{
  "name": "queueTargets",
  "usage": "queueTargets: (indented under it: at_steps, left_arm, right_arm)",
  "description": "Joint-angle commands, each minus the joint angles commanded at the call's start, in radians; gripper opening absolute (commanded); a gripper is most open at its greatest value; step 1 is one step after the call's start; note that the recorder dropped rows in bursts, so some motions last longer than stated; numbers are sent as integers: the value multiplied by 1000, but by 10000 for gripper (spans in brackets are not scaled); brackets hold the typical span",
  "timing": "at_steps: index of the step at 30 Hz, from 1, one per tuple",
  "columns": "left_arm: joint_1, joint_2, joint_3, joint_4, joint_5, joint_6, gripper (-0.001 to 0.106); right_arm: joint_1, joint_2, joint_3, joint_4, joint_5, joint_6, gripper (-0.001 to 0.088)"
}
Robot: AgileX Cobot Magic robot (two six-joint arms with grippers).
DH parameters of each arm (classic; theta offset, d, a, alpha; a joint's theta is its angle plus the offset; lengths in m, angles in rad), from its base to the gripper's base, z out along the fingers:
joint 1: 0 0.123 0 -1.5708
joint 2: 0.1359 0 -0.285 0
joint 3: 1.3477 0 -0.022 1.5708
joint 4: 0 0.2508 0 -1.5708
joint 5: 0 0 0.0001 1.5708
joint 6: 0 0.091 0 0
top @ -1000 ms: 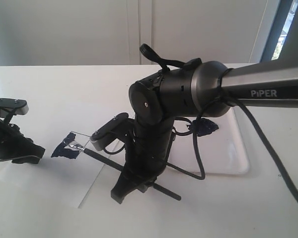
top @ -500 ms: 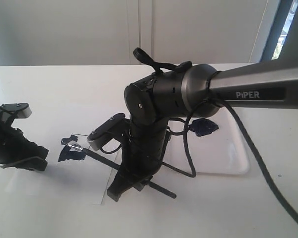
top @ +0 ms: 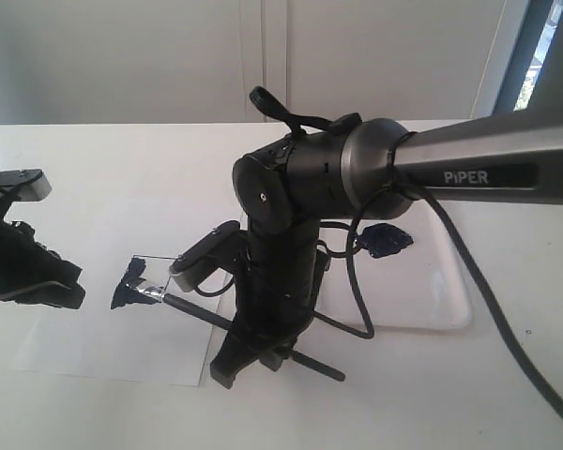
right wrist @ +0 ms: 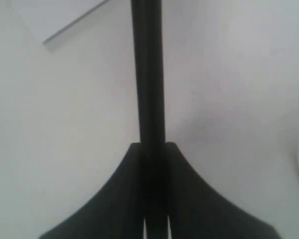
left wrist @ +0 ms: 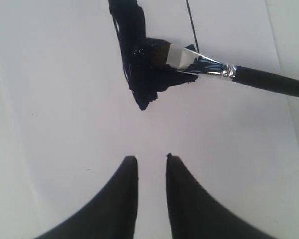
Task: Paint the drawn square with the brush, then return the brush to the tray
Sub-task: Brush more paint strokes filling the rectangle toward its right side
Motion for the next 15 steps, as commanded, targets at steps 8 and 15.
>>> queueTargets:
  at_steps: [8, 15]
  left_arm:
    - [0, 2, 0, -30, 16, -17, 265]
    - [0, 84, 10, -26, 36, -6, 265]
  right_arm:
    - [0, -2, 0, 2, 34, -2, 0]
    - [0, -2, 0, 2, 28, -11, 0]
